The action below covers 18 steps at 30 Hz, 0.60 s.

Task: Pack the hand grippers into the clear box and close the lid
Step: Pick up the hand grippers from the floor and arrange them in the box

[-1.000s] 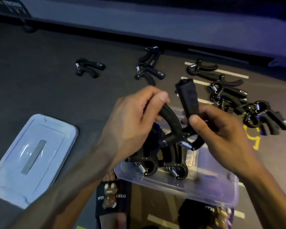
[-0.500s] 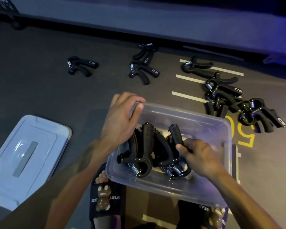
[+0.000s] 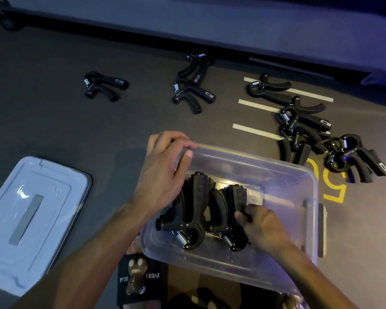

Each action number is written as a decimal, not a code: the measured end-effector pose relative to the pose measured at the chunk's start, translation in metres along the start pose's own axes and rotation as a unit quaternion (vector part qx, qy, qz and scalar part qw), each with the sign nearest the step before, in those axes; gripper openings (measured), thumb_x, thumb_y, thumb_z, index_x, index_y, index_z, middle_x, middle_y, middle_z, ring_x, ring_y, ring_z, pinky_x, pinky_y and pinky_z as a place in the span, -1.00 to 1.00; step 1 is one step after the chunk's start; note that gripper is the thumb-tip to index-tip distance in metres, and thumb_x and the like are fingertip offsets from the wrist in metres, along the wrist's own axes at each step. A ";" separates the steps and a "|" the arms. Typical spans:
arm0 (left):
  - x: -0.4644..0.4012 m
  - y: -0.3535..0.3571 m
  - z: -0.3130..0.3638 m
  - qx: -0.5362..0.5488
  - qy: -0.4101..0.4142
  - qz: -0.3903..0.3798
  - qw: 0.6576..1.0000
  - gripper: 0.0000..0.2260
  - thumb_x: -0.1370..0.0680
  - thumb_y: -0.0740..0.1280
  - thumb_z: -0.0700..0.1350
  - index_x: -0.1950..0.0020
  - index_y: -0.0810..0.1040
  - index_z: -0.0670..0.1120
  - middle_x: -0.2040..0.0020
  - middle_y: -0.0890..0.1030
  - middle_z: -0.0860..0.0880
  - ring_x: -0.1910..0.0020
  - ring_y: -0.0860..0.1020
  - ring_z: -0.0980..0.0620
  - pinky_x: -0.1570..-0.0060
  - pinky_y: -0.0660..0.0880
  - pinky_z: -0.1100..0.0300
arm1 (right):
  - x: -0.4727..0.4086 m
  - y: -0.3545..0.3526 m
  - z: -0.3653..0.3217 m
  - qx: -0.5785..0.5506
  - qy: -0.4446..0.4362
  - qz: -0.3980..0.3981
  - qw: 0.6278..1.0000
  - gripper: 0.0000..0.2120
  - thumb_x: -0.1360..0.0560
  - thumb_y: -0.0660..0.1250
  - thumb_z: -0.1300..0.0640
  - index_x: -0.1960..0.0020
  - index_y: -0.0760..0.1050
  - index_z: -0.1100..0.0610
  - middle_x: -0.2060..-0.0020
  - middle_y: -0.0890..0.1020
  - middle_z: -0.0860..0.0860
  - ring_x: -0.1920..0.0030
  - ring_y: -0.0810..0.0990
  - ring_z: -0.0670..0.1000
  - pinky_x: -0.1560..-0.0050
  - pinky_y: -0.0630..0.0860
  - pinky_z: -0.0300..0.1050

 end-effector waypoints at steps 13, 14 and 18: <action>-0.001 0.000 0.002 0.004 -0.009 -0.001 1.000 -0.86 -0.66 0.29 -0.14 -0.16 0.62 -0.02 -0.17 0.49 0.11 -0.23 0.38 -0.01 -0.26 0.22 0.39 | 0.003 0.008 -0.004 0.085 -0.055 -0.040 0.994 -0.72 -0.58 0.27 -0.03 -0.18 0.50 0.12 -0.06 0.66 0.15 -0.07 0.62 0.17 0.10 0.42 -0.17; -0.001 0.000 0.002 0.004 -0.011 0.000 1.000 -0.86 -0.66 0.29 -0.14 -0.16 0.62 -0.01 -0.17 0.49 0.11 -0.23 0.38 0.00 -0.26 0.22 0.38 | 0.002 0.008 -0.004 0.087 -0.058 -0.036 0.994 -0.72 -0.58 0.28 -0.03 -0.18 0.50 0.12 -0.05 0.66 0.15 -0.06 0.62 0.16 0.13 0.38 -0.20; 0.000 0.000 0.001 0.005 -0.013 -0.002 1.000 -0.86 -0.67 0.29 -0.13 -0.16 0.62 -0.01 -0.16 0.48 0.12 -0.23 0.38 0.00 -0.26 0.22 0.39 | 0.002 0.007 -0.005 0.096 -0.074 -0.033 0.992 -0.71 -0.58 0.28 -0.06 -0.17 0.50 0.11 -0.03 0.66 0.12 -0.03 0.62 0.13 0.17 0.32 -0.25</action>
Point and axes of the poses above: each hand's wrist, its own x-axis away from the middle knuckle, its own y-axis out of the palm, z = x × y, the point moved 3 cm from there along -x, towards the middle knuckle
